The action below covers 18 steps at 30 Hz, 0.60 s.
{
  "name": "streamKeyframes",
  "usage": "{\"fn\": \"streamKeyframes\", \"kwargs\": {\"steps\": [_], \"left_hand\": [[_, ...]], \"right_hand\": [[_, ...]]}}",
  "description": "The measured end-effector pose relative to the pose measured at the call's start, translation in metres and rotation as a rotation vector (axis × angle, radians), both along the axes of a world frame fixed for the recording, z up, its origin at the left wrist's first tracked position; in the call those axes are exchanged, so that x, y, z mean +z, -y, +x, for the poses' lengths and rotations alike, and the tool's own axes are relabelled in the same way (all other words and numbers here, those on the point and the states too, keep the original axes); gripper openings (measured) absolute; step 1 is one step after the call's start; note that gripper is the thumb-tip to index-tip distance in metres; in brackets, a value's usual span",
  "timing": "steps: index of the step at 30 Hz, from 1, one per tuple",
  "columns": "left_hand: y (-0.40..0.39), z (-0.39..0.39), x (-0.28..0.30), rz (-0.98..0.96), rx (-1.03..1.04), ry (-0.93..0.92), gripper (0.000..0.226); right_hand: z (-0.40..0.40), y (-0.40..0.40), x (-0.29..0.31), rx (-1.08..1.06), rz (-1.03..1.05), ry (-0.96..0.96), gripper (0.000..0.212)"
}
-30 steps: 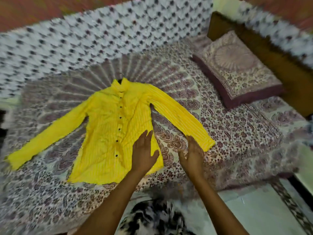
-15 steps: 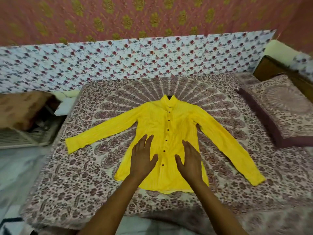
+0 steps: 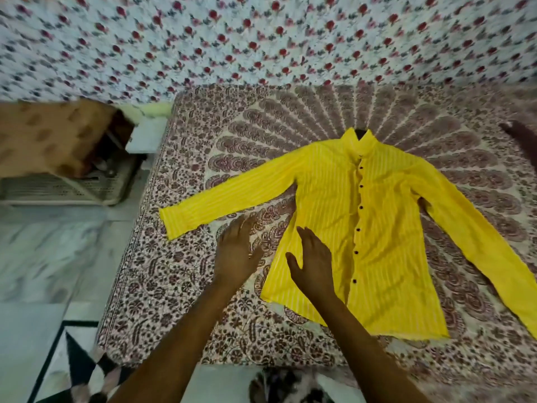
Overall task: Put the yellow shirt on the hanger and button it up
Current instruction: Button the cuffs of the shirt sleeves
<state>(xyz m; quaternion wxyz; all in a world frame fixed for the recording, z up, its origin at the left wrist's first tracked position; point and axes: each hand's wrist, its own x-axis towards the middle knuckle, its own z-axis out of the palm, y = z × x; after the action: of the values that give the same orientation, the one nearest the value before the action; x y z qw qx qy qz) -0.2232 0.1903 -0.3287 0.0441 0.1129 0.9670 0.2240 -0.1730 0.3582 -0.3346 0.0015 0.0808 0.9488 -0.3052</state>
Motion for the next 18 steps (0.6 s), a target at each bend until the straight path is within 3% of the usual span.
{"fn": "streamKeyframes", "kwargs": {"steps": [6,12,18], "left_hand": [[0.052,-0.045,-0.061,-0.099,0.091,0.170,0.065],[0.096,-0.096,-0.120,-0.210,0.222,0.328,0.066],[0.140,-0.142,-0.190,-0.376,0.305,0.280,0.072]], "right_hand": [[-0.060,0.043,-0.064,0.076,-0.065,0.150,0.074],[-0.096,0.076,-0.119,0.138,-0.090,0.222,0.060],[-0.118,0.106,-0.174,0.116,-0.109,0.241,0.064]]}}
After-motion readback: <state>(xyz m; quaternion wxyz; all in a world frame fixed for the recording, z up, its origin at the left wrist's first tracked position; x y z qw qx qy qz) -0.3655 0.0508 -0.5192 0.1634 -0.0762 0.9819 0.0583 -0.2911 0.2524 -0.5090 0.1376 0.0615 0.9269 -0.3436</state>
